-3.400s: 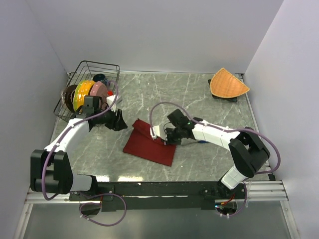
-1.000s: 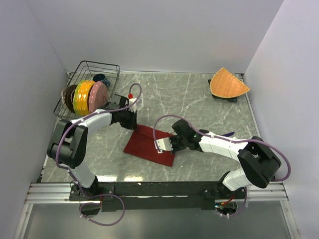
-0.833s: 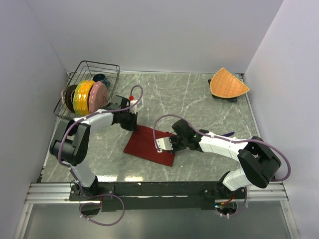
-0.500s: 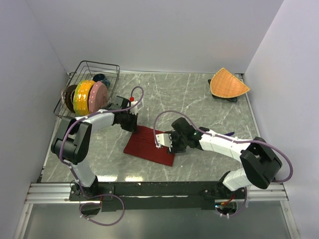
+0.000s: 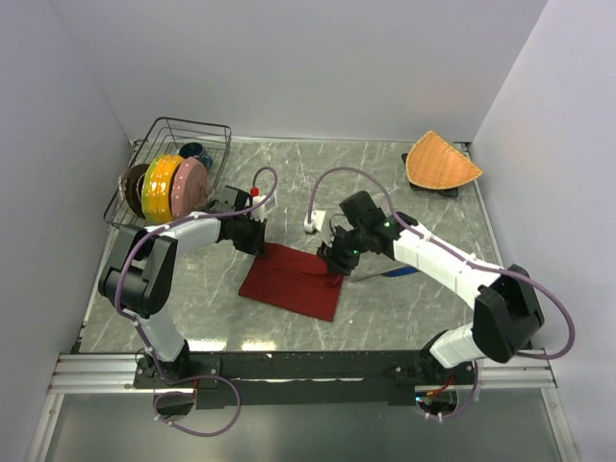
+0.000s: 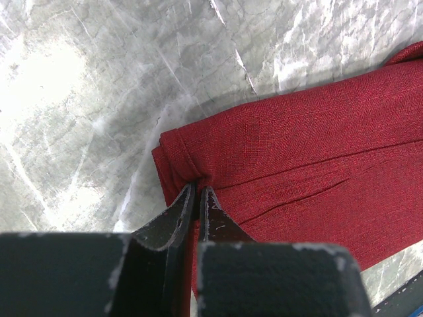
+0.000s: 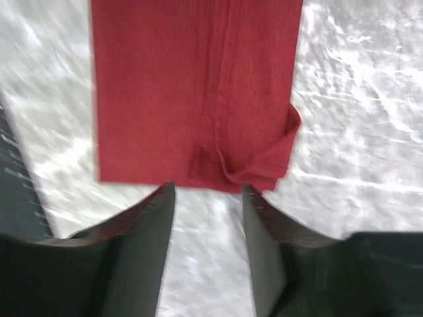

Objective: Fold the napkin into a case and place the utensils inside
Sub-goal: Smooth out the 2/3-rectangle-folded napkin at the center of the board.

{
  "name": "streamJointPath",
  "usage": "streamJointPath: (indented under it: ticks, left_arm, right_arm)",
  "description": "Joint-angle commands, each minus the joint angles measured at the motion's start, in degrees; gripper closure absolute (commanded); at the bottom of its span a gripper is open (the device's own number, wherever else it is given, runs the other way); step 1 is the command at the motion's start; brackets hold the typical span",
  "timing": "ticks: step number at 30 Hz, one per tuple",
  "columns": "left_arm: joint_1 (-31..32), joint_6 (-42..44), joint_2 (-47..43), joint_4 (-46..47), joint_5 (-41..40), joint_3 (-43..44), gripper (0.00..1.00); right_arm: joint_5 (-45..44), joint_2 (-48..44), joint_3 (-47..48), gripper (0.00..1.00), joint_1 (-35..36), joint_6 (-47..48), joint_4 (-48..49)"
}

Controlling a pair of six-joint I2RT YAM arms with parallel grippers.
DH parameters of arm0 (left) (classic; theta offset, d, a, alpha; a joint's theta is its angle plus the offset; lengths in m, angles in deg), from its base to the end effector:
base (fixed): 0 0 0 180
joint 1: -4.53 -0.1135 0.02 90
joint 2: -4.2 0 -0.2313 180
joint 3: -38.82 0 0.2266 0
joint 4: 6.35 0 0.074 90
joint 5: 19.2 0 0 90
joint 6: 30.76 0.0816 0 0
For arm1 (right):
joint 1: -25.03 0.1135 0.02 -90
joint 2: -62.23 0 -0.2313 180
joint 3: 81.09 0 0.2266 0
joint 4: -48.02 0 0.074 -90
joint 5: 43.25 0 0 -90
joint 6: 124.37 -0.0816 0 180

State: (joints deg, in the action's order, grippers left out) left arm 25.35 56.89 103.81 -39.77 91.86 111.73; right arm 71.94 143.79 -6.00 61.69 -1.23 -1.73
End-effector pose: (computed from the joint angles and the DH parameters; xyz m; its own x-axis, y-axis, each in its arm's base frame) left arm 0.3035 -0.1468 0.1095 -0.8302 0.2748 -0.4850 0.4654 0.8206 -0.3317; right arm 0.2146 0.2030 0.1939 -0.1592 -0.7351 -0.6590 -0.9759 0.2182 -0.0077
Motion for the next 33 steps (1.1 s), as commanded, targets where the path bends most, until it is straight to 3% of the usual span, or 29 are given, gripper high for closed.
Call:
streamJointPath:
  ticks: [1,8,33]
  left_arm:
    - [0.2,0.3,0.4,-0.7,-1.5,-1.0,0.99]
    - [0.2,0.6,-0.6,-0.5,-1.5,-2.1,0.99]
    - [0.3,1.2,-1.4,-0.1,-1.0,-3.0,0.99]
  right_arm:
    - [6.8,5.4,4.4,0.56,-2.6,-14.9,-0.3]
    - [2.9,11.8,5.1,0.65,-6.2,-29.5,3.1]
    - [-2.3,9.8,3.6,0.59,-10.4,-43.2,2.6]
